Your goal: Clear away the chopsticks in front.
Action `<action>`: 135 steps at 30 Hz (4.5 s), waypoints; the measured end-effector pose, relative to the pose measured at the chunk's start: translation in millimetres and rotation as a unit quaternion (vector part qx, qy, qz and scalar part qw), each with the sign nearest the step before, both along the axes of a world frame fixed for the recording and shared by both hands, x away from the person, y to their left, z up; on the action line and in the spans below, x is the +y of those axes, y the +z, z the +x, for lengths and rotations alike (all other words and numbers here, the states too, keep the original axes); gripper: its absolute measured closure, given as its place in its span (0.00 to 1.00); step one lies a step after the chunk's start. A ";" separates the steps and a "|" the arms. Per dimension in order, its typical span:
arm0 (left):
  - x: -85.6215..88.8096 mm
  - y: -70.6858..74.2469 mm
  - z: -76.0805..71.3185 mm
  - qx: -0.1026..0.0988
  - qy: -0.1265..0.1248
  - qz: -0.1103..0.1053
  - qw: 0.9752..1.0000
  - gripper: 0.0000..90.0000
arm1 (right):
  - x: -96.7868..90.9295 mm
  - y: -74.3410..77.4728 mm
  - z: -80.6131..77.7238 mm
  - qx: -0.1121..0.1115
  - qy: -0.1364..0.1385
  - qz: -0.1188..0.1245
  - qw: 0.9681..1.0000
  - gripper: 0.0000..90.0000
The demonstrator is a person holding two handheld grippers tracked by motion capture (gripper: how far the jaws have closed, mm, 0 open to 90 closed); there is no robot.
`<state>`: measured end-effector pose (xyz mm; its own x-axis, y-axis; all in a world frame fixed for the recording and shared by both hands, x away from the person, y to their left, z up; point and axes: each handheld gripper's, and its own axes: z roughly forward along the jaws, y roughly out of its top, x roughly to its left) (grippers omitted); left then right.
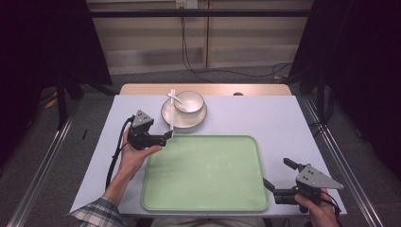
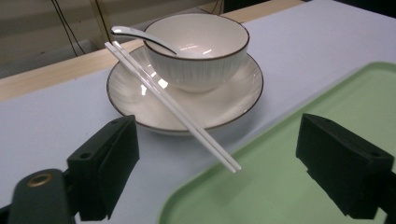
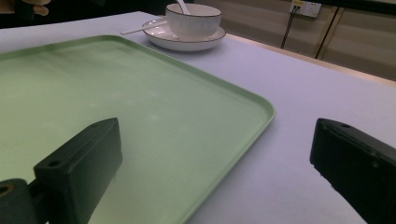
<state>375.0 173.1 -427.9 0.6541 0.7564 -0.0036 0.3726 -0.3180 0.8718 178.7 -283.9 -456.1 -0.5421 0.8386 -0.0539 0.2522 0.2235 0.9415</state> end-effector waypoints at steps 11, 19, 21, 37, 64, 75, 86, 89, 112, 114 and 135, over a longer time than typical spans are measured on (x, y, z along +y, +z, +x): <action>-5.0 3.3 21.8 0.021 0.017 -0.020 0.999 0.17 | -1.1 -0.5 0.4 -0.001 0.000 0.002 1.000 0.02; -6.5 9.9 37.3 0.014 0.016 -0.003 1.000 0.24 | -1.3 -0.7 0.8 -0.001 0.002 0.003 1.000 0.02; -6.8 9.0 41.7 0.018 0.020 0.000 1.000 0.26 | -1.2 -0.6 0.5 0.001 0.002 0.004 1.000 0.02; -15.4 10.0 77.8 0.050 0.032 0.016 0.998 0.15 | -1.0 -0.5 0.8 0.002 0.006 0.004 1.000 0.02; -25.4 -10.5 110.5 0.101 0.062 0.052 0.992 0.64 | -1.6 -1.1 1.3 0.005 0.009 0.004 1.000 0.02; -32.6 -14.8 117.4 0.111 0.068 0.048 0.990 0.78 | -1.9 -1.6 1.7 0.007 0.009 0.005 1.000 0.02; -33.1 -19.4 124.5 0.123 0.076 0.055 0.988 0.82 | -2.4 -1.6 1.5 0.007 0.007 0.006 1.000 0.02; -33.7 -19.4 125.1 0.125 0.078 0.055 0.988 0.82 | -2.3 -1.5 1.6 0.008 0.007 0.007 1.000 0.02; -33.6 -27.1 132.8 0.135 0.119 0.059 0.982 0.89 | -2.6 -1.0 1.5 0.008 0.008 0.008 1.000 0.03; -35.3 -27.8 133.1 0.132 0.127 0.062 0.981 0.91 | -2.4 -0.9 1.5 0.006 0.009 0.008 1.000 0.03; -44.8 -30.6 138.1 0.151 0.154 0.090 0.972 0.94 | -2.7 -0.8 1.6 0.009 0.007 0.009 1.000 0.03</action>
